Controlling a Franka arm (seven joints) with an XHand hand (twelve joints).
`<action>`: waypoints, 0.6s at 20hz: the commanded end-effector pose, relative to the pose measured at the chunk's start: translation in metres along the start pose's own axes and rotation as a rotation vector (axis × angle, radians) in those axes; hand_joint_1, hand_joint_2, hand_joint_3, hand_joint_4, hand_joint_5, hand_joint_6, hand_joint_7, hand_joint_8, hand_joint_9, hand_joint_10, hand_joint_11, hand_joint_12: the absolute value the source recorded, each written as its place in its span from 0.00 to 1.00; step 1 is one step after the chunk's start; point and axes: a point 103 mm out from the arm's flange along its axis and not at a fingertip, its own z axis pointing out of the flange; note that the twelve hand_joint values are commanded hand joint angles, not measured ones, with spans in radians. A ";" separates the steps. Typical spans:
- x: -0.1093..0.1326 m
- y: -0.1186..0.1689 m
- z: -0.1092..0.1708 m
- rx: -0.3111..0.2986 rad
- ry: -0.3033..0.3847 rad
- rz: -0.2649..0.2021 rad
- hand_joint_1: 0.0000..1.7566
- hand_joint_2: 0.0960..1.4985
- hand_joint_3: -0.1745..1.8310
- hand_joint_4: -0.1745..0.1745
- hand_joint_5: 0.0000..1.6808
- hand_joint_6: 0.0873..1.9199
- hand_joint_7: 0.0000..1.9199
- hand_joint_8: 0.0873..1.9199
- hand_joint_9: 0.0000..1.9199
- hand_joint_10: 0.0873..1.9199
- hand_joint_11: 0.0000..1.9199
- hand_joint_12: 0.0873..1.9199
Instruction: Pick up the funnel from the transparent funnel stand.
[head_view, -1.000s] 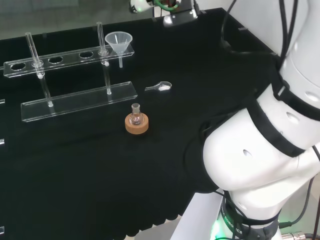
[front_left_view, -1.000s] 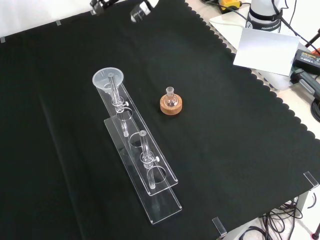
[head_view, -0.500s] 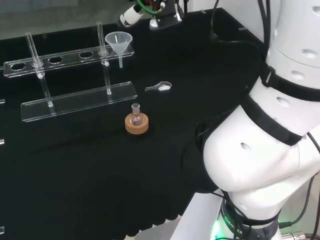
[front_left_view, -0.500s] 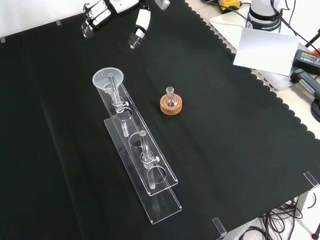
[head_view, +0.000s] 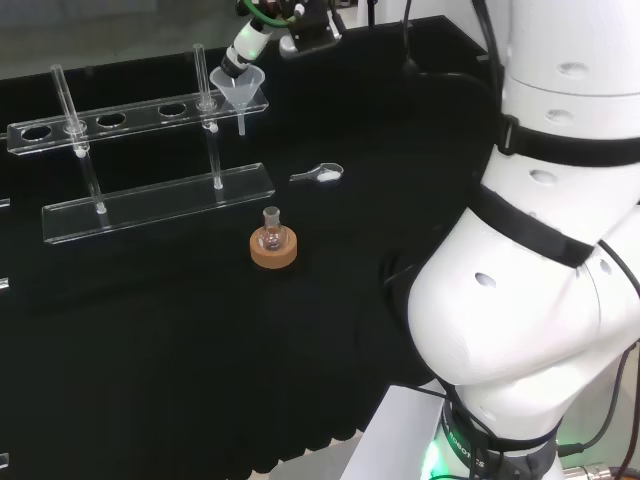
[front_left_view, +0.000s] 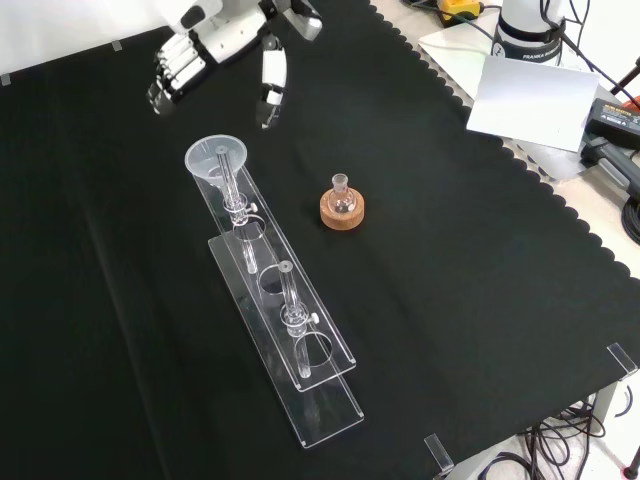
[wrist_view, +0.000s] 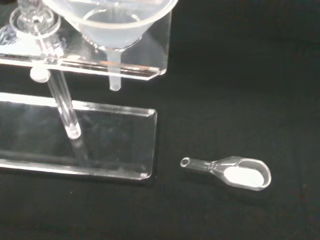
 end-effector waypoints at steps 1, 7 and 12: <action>0.020 0.014 0.008 0.129 -0.034 -0.050 0.35 0.40 0.22 0.69 0.00 0.00 0.00 0.08 0.00 0.42 0.06 0.82; 0.027 0.025 0.018 0.177 -0.049 -0.066 0.39 0.39 0.23 0.71 0.00 0.00 0.00 0.02 0.00 0.44 0.11 0.81; 0.035 0.030 0.022 0.188 -0.075 -0.070 0.41 0.38 0.24 0.75 0.00 0.00 0.00 0.00 0.00 0.44 0.13 0.81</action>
